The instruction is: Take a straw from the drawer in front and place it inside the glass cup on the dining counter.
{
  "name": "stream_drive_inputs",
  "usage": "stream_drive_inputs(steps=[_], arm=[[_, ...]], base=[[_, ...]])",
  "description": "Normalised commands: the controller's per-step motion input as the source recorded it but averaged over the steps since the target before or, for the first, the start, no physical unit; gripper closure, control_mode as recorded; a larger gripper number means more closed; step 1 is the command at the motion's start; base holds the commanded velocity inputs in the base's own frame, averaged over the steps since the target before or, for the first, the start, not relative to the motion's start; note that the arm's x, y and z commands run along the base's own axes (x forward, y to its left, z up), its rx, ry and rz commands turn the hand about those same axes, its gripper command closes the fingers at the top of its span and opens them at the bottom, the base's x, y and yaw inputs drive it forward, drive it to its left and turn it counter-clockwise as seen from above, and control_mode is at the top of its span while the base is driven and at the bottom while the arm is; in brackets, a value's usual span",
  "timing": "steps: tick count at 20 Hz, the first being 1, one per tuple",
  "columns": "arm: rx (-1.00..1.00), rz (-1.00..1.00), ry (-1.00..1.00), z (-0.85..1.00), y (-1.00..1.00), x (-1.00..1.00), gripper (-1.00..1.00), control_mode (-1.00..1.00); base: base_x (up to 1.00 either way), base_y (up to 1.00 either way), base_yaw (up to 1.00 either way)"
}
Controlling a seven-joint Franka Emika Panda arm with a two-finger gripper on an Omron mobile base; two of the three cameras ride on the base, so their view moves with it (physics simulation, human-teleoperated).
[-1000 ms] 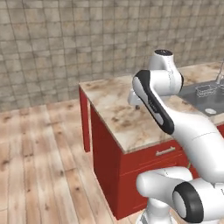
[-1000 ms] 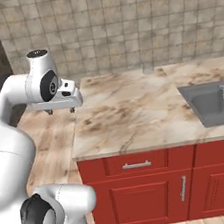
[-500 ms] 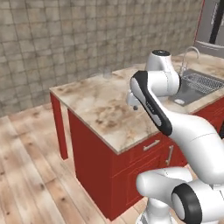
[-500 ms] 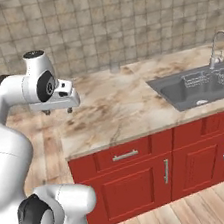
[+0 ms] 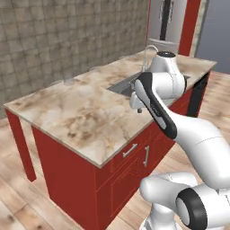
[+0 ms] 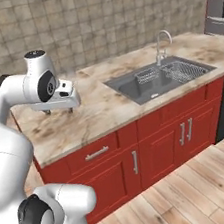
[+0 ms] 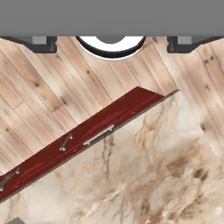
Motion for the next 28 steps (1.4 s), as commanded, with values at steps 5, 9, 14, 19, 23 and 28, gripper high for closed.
stream_drive_inputs(steps=[5, 9, 14, 19, 23, 28], arm=[[0.00, 0.00, 0.00, 0.00, 0.00, 0.00, -1.00, 1.00], [0.00, 0.00, 0.00, 0.00, 0.00, 0.00, -1.00, 1.00], [0.00, 0.00, 0.00, 0.00, 0.00, 0.00, -1.00, 1.00], [0.00, 0.00, 0.00, 0.00, 0.00, 0.00, -1.00, 1.00], [0.00, 0.00, 0.00, 0.00, 0.00, 0.00, -1.00, 1.00], [0.00, 0.00, 0.00, 0.00, 0.00, 0.00, -1.00, 1.00]], base=[[0.00, 0.41, -0.36], [0.00, 0.44, -0.33], [0.00, 0.50, -0.32], [0.00, 0.52, -0.30], [-0.01, 0.54, -0.27], [-0.32, 0.43, -0.16]])
